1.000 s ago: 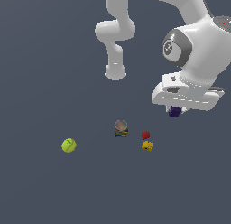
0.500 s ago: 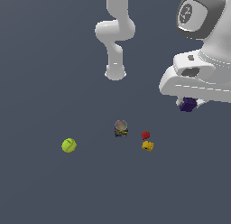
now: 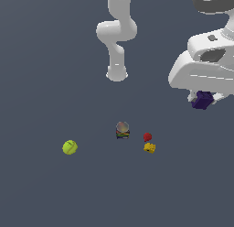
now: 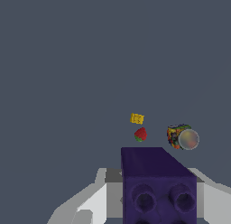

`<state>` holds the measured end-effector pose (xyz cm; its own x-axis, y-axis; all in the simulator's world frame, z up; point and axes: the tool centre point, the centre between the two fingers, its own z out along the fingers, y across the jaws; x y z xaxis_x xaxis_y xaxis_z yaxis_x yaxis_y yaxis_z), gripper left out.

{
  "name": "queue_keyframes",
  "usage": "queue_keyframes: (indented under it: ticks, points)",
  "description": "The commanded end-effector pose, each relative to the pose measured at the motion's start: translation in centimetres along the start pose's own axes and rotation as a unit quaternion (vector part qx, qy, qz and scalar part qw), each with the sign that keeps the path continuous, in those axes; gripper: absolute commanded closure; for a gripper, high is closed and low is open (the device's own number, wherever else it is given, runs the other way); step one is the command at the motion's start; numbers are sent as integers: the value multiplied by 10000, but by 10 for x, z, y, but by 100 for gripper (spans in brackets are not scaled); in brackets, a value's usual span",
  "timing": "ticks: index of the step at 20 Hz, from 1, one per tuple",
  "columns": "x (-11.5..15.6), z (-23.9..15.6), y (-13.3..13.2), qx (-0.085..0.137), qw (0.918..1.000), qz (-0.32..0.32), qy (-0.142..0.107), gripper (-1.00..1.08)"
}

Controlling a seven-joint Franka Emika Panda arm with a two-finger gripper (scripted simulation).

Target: Pick up a designated object from a clutter of objects.

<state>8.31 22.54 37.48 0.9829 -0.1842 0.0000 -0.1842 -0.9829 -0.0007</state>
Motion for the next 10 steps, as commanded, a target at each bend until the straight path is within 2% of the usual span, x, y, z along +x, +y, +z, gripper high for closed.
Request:
queue_keyframes:
  ticks: [1,10]
  points:
    - [4,-7,0,-1,10000,-1,-2,108]
    - [9,-16,-1,-3,10000,0,0,108]
